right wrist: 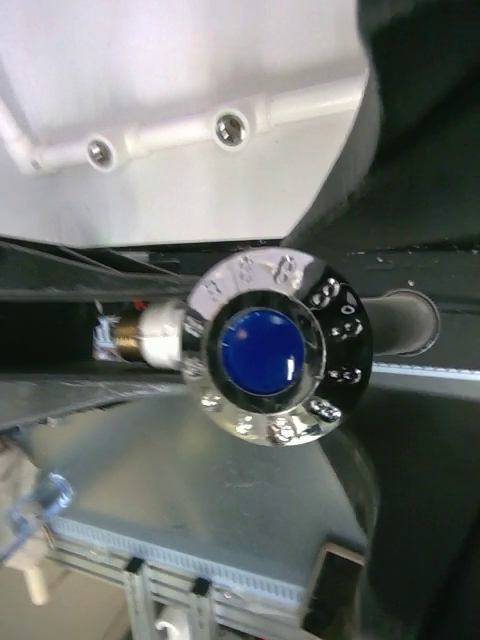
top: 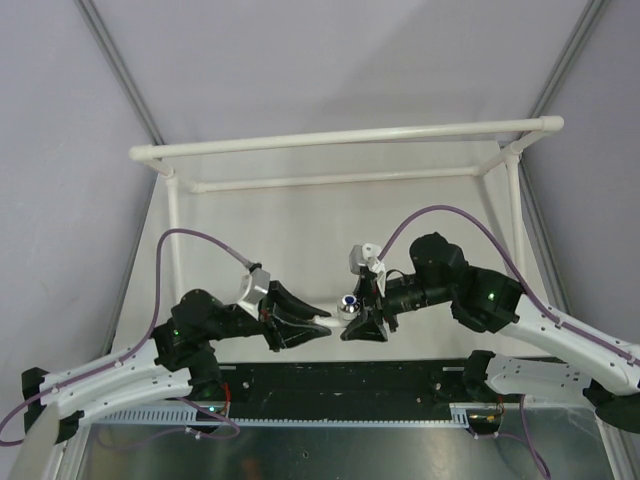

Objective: Install the water faucets
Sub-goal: Adjust the water faucet.

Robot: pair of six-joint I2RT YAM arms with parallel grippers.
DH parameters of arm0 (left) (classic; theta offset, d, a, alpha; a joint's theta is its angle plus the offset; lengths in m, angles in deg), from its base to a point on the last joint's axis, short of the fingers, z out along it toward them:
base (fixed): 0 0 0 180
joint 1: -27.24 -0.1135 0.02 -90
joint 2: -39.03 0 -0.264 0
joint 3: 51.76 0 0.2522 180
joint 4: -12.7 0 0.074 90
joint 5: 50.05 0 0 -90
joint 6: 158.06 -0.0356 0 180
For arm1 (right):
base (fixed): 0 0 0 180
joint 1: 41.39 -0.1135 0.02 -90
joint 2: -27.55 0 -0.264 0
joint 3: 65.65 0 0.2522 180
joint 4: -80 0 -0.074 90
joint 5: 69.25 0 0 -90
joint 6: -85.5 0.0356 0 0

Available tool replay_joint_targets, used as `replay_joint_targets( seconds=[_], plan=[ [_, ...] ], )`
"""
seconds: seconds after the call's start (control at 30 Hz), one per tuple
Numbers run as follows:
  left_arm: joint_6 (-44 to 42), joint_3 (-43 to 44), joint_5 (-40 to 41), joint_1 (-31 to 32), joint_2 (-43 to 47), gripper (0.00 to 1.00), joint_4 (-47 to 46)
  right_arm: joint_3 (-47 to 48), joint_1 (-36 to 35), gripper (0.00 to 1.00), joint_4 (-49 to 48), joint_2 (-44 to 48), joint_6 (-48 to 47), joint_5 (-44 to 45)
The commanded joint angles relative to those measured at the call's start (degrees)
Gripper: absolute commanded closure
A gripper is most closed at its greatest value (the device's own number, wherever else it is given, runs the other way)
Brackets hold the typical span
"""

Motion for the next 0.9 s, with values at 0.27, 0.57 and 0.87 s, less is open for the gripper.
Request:
replay_joint_targets(
  seconds=[0.27, 0.57, 0.87],
  plan=[
    [2.9, -0.9, 8.6, 0.6, 4.3, 1.0, -6.1, -2.7, -4.5, 0.28, -17.9, 3.9, 5.8, 12.0],
    [4.8, -1.6, 9.9, 0.6, 6.5, 1.0, -10.0, -5.1, -7.0, 0.44, -23.4, 4.4, 6.3, 15.6],
    [5.9, -2.2, 8.9, 0.6, 5.8, 1.0, -12.0, -6.3, -7.6, 0.5, -30.5, 4.4, 7.4, 17.3]
  ],
)
